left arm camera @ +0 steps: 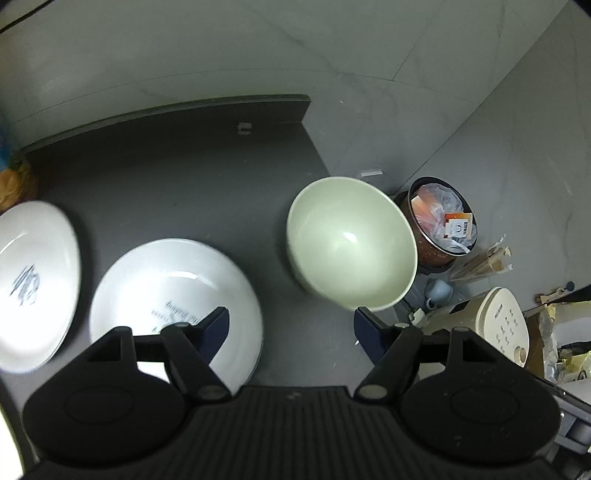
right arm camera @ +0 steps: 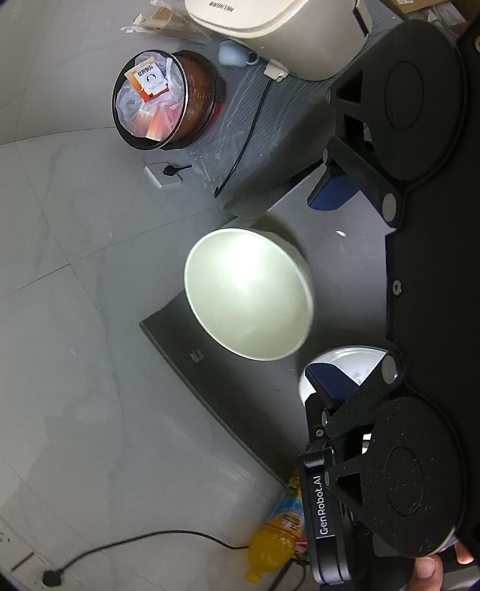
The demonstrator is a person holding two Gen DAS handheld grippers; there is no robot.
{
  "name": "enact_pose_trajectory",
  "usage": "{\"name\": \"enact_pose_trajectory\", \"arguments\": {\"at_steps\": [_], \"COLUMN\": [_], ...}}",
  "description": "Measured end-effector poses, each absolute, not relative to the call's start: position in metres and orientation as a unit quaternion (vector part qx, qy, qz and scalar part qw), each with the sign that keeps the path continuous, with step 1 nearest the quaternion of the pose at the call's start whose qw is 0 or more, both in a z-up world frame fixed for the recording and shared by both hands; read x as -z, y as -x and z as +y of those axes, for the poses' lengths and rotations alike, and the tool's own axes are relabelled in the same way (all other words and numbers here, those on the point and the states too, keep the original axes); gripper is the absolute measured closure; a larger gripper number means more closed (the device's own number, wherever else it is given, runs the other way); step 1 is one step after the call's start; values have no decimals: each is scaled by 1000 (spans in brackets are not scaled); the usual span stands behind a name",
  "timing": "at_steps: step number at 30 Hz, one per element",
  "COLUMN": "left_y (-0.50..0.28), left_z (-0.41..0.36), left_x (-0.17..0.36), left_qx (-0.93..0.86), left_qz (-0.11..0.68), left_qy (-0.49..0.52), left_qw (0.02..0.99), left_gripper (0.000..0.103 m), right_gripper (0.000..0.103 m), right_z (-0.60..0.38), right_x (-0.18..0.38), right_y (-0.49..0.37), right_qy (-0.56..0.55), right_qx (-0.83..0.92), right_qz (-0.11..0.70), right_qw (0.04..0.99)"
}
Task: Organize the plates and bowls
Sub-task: 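Grasp the rim of the second cream bowl with the right gripper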
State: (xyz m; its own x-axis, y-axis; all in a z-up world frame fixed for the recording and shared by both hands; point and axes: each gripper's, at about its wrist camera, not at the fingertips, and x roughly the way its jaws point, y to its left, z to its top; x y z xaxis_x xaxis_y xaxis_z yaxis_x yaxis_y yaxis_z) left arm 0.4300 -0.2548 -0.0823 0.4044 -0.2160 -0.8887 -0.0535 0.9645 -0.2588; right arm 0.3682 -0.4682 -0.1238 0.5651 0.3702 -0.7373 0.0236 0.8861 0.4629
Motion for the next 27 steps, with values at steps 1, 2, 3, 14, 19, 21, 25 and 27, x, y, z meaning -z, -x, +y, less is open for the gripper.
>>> {"name": "enact_pose_trajectory", "arguments": {"at_steps": [1,2,3,14,19,21,25,27], "left_y": [-433,-437,-441,-476,-489,-494,-502,-504], "left_z": [-255,-256,-256,-258,-263,-266,-267,-268], "left_x": [84,86,88,123,142,149,158,163], "left_qx": [50,52,56,67,69,69,68,67], "left_qz": [544,545,545,554,560,564,569,572], "left_qy": [124,123,123,129,128,126,134,137], "left_qw": [828,828,828,820,816,813,808,806], "left_gripper": [30,30,30,34,41,46,64,76], "right_gripper": [14,14,14,20,27,35,48,59], "right_z": [-469,-470,-470,-471,-469,-467,-465,-464], "right_x": [126,128,130,157,171,177,187,193], "right_y": [-372,-377,-380,-411,-425,-429,-434,-438], "right_qy": [-218,-220,-223,-237,-246,-247,-251,-254], "right_qx": [-99,-97,-94,-70,-58,-54,-48,-49], "right_qz": [454,453,451,455,463,469,475,481], "right_qw": [858,859,859,855,850,846,842,838]}}
